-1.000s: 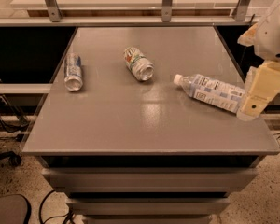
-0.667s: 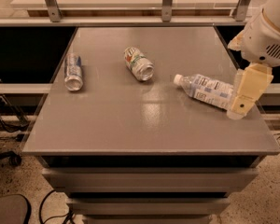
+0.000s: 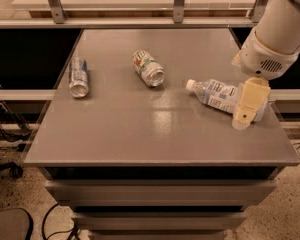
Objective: Move blue plastic bottle near redbull can
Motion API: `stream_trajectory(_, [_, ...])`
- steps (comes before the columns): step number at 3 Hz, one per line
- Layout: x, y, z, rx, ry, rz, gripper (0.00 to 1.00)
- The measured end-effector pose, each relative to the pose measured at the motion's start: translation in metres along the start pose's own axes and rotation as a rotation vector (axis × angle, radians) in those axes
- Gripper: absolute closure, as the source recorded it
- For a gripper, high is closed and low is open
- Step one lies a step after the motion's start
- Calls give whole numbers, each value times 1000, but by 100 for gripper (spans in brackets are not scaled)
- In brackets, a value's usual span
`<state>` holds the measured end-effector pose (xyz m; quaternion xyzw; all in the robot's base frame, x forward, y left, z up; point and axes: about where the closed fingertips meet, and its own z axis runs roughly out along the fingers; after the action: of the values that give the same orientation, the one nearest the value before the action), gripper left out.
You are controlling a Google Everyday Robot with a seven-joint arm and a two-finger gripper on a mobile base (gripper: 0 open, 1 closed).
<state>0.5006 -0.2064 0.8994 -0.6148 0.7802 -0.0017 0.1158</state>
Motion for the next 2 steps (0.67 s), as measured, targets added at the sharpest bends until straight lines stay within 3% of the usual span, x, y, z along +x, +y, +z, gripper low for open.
stream_trajectory(2, [6,-17,49,-79,42,-10,0])
